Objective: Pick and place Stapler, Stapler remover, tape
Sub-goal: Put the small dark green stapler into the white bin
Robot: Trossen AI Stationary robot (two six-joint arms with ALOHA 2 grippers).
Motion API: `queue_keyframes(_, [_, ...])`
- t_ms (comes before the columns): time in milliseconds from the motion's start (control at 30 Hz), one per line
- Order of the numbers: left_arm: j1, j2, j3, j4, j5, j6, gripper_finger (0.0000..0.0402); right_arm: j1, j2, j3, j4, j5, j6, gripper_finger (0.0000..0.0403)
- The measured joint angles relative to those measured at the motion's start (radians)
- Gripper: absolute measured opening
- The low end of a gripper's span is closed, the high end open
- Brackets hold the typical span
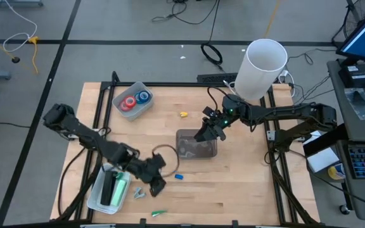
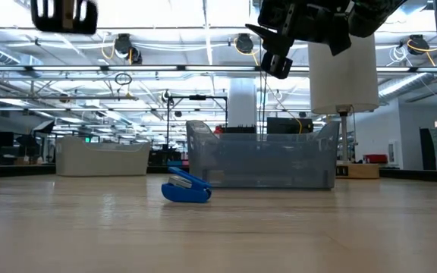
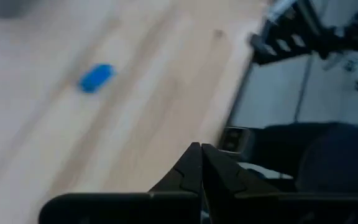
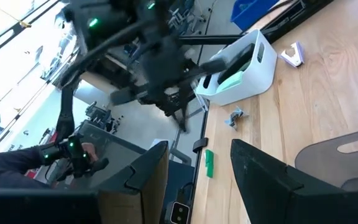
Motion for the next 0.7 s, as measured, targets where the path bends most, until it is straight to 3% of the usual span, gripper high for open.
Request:
queue_keyframes(200, [-0.066,0.163,0.116,-0.094,0.138,0.014,0.0003,0.000,0.000,0.000,-0.006,-0.005,0.000,0.0167])
queue_keyframes(433, [-0.109,0.288,0.153,-0.212,0.279,-0.200,0.0005,0.000,0.000,0.000,-0.005,-0.022,0.000,0.0167])
queue_keyframes(700, [-0.156,0.302,0.157,-0.111,0.219,-0.308,0.0011,0.000,0.000,0.000,-0.008,-0.022,-0.011,0.0167])
